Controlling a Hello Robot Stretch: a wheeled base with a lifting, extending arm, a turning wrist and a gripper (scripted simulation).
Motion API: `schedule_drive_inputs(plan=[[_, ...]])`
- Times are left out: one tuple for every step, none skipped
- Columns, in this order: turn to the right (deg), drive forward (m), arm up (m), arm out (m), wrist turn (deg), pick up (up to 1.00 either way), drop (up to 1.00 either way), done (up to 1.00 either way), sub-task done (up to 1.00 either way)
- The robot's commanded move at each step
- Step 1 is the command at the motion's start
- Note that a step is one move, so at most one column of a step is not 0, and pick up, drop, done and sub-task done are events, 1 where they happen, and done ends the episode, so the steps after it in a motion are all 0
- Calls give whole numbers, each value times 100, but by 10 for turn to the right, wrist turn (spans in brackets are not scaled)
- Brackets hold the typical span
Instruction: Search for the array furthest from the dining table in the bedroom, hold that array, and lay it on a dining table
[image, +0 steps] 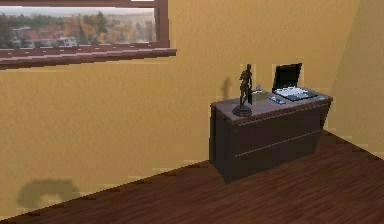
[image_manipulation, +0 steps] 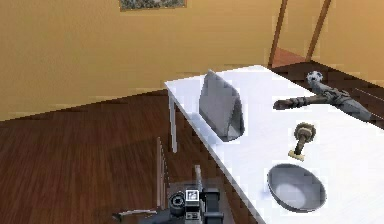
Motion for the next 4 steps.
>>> schedule_drive_inputs(plan=[[0, 0, 0, 0, 450, 0, 0, 0, 0], [0, 0, 0, 0, 450, 0, 0, 0, 0], [0, 0, 0, 0, 270, 0, 0, 0, 0], [0, 0, -40, 0, 0, 0, 0, 0, 0]])
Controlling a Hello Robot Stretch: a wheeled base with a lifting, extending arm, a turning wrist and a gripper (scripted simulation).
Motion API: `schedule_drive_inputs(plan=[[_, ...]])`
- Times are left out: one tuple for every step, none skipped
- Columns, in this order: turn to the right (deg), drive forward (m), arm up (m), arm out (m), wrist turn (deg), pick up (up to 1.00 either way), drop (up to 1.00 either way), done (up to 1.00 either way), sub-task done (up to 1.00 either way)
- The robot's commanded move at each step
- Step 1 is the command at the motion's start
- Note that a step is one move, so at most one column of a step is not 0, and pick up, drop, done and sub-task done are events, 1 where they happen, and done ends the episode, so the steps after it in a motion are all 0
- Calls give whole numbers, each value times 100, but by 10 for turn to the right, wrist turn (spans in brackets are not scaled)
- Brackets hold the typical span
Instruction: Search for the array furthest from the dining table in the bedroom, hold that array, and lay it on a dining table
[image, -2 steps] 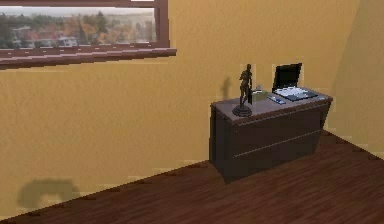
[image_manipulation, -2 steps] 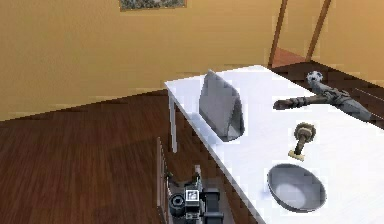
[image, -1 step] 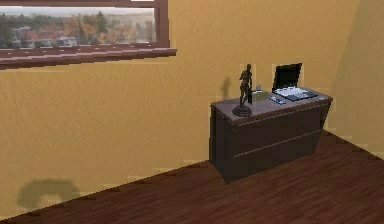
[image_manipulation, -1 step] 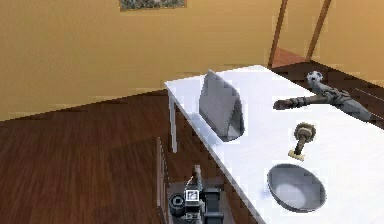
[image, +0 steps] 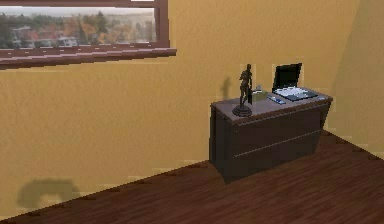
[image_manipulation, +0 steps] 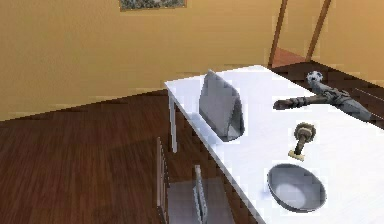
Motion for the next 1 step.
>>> schedule_drive_inputs(plan=[[0, 0, 0, 0, 0, 100, 0, 0, 0]])
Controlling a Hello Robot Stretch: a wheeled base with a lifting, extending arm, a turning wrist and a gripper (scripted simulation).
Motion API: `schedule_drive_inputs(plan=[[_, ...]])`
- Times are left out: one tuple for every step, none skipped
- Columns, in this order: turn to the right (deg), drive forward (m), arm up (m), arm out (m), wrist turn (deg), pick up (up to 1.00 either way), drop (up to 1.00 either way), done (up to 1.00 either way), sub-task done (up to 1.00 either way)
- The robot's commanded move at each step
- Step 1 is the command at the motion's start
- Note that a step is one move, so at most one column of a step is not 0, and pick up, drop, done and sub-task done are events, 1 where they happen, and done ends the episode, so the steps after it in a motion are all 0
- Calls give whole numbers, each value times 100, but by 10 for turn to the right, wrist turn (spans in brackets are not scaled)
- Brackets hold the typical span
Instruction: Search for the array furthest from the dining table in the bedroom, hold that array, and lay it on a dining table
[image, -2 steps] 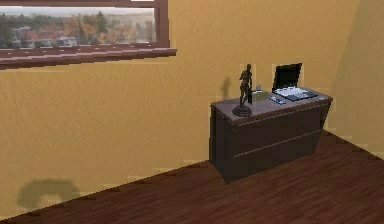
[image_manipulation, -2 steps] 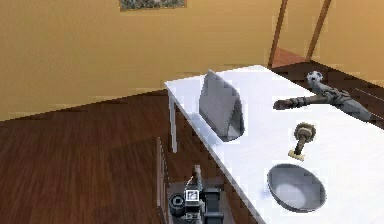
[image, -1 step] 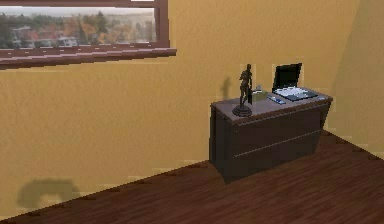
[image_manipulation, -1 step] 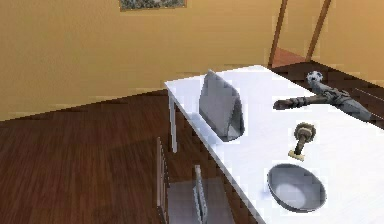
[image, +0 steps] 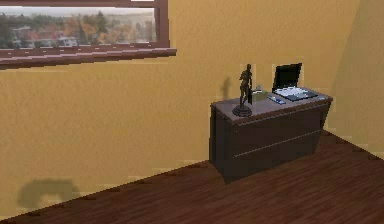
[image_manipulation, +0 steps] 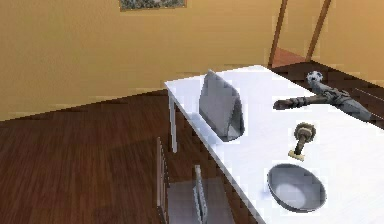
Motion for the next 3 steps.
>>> schedule_drive_inputs(plan=[[0, 0, 10, 0, 0, 0, 0, 0, 0], [0, 0, 50, 0, 0, 0, 0, 0, 0], [0, 0, 12, 0, 0, 0, 0, 0, 0]])
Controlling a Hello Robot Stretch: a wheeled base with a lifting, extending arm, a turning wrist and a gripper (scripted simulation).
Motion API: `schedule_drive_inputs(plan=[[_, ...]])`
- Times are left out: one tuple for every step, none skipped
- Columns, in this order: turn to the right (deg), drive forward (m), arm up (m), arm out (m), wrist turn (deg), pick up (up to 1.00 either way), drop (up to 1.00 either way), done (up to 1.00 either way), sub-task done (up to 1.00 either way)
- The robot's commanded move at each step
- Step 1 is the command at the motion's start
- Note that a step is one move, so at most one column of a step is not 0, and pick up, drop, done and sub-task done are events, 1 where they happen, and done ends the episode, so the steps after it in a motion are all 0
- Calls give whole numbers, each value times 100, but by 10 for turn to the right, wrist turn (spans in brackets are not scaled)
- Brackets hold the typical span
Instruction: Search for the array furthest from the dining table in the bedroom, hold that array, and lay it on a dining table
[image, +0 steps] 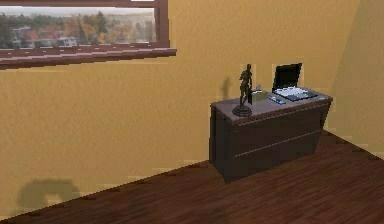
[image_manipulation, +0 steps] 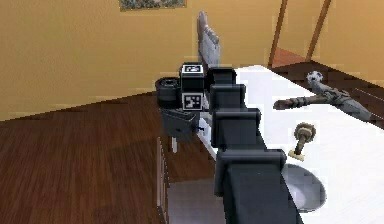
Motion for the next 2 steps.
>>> schedule_drive_inputs(plan=[[0, 0, 0, 0, -450, 0, 0, 0, 0], [0, 0, 0, 0, -450, 0, 0, 0, 0]])
